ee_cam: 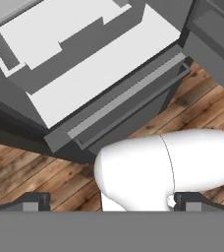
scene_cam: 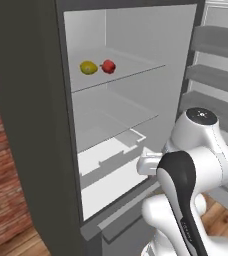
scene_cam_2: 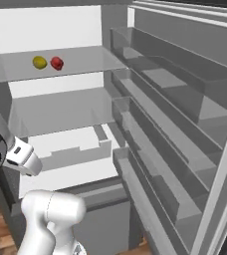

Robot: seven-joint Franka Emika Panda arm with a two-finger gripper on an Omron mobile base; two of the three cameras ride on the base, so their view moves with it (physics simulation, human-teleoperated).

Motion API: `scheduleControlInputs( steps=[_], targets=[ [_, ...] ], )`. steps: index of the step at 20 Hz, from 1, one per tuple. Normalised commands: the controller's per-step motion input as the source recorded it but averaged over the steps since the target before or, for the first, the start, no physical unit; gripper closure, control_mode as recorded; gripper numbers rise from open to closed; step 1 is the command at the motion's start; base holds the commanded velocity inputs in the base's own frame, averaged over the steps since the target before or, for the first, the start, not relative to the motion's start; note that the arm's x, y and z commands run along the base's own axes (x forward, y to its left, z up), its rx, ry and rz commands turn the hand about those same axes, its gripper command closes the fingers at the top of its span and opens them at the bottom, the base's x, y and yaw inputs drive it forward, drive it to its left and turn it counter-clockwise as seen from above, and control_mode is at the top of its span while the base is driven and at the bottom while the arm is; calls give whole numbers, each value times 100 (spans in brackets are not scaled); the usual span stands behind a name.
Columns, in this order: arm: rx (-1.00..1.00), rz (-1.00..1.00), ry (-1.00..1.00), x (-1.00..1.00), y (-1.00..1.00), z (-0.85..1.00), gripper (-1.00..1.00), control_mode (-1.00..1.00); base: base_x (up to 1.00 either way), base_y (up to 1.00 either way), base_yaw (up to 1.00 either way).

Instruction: Gather the lemon and bell pepper from the fridge and place them on a tray on the dining counter. Then gather the fish and steak from the fridge and place them on the other tray.

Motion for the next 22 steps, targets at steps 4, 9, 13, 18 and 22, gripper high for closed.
scheduleControlInputs(
  steps=[4,9,13,18,22],
  targets=[
    [0,0,0,0,0,0,-100,100,43,-17,20],
    [0,0,0,0,0,0,-100,100,43,-13,21],
    [0,0,0,0,0,0,-100,100,42,-5,22],
    [0,0,0,0,0,0,-100,100,44,-2,24],
    [0,0,0,0,0,0,-100,100,8,0,27]
  ],
)
